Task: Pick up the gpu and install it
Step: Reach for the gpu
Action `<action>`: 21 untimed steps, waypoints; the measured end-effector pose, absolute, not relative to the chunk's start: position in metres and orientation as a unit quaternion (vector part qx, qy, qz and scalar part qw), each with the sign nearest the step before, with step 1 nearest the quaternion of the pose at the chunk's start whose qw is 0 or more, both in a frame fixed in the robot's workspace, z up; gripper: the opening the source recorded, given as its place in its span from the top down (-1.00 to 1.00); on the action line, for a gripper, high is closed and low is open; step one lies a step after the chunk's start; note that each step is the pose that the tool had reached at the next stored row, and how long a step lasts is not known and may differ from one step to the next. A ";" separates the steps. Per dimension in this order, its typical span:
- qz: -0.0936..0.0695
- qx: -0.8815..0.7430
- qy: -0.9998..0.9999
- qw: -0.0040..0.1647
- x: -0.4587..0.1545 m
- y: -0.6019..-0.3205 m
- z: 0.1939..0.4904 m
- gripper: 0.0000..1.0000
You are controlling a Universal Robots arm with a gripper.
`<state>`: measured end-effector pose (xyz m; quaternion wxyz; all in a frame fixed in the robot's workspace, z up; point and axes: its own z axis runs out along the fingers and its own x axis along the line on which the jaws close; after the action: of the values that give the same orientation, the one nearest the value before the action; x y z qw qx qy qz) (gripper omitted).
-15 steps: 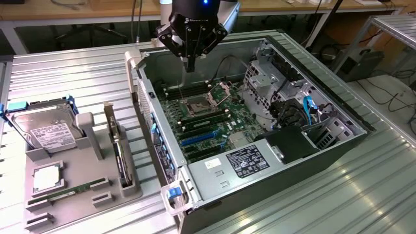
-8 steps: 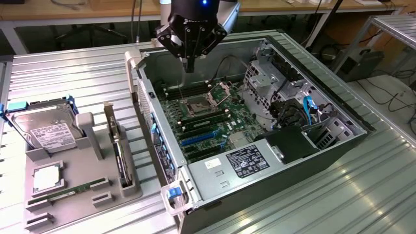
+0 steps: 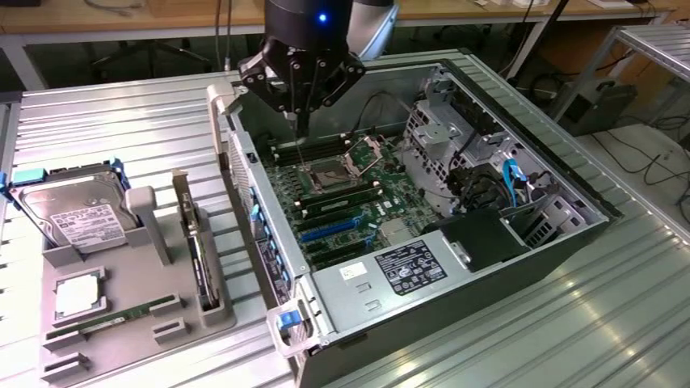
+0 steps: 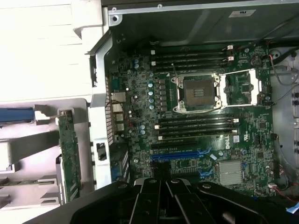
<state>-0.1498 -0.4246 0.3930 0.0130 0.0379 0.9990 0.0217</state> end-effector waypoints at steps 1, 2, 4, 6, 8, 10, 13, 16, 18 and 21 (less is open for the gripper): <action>0.022 0.038 0.999 0.013 -0.153 -0.426 0.393 0.79; 0.022 0.038 0.999 0.013 -0.157 -0.428 0.392 0.79; 0.022 0.038 0.999 0.013 -0.164 -0.430 0.391 0.79; 0.022 0.038 0.999 0.013 -0.172 -0.433 0.390 0.79; 0.021 0.038 0.999 0.013 -0.180 -0.434 0.388 0.79; 0.021 0.038 0.999 0.013 -0.189 -0.436 0.387 0.79; 0.021 0.038 0.999 0.013 -0.202 -0.439 0.384 0.79; 0.020 0.038 0.999 0.013 -0.221 -0.443 0.381 0.79; 0.020 0.038 0.999 0.013 -0.228 -0.444 0.380 0.79; 0.019 0.038 0.999 0.013 -0.240 -0.446 0.377 0.79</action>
<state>-0.2399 -0.4465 0.3772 0.0131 0.0378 0.9990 0.0195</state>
